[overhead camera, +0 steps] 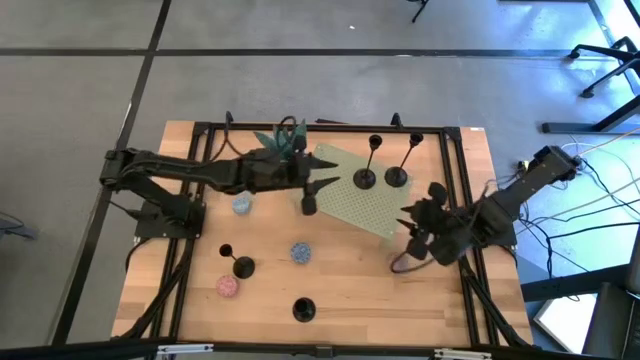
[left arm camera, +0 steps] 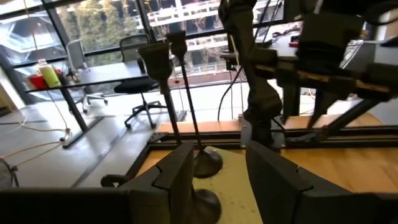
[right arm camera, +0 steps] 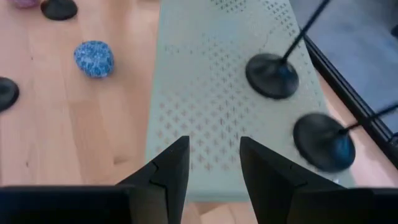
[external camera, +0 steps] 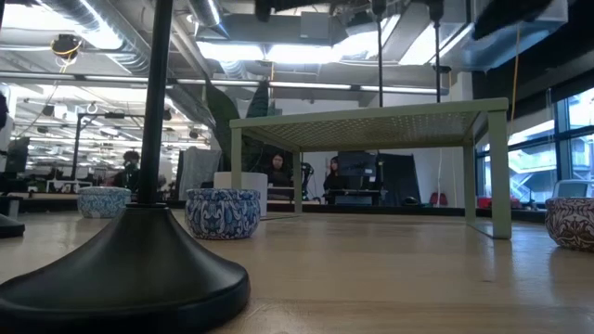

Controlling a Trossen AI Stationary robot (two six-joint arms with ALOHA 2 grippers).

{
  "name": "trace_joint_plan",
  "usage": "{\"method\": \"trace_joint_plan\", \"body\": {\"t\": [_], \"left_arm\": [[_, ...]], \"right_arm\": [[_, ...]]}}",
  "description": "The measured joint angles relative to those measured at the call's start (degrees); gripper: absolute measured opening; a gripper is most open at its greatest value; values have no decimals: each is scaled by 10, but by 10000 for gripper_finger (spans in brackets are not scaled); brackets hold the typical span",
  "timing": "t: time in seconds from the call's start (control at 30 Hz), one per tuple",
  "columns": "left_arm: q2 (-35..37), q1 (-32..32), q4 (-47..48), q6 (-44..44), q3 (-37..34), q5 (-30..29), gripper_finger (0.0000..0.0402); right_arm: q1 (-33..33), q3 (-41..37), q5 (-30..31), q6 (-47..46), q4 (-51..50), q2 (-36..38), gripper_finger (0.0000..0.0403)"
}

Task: Stock candles and holders on shelf
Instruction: Align the black candle holder with the other black candle holder on the shelf

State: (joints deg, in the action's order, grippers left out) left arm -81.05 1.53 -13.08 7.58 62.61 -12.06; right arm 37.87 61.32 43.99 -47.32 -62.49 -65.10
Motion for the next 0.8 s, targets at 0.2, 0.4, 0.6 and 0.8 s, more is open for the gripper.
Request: {"method": "trace_joint_plan", "body": {"t": [0.2, 0.4, 0.6, 0.8], "left_arm": [[-62, 39, -51, -14, 14, 34, 143], [-135, 76, -147, -27, 15, 78, 143], [-190, 94, -232, -24, 15, 83, 143], [-237, 107, -281, -49, 22, 128, 143]], "right_arm": [[46, -78, 20, -41, 3, 57, 146], [55, -126, 19, -48, 25, 103, 146], [52, -129, 19, -40, 42, 118, 146], [52, -129, 20, -9, 55, 119, 146]]}}
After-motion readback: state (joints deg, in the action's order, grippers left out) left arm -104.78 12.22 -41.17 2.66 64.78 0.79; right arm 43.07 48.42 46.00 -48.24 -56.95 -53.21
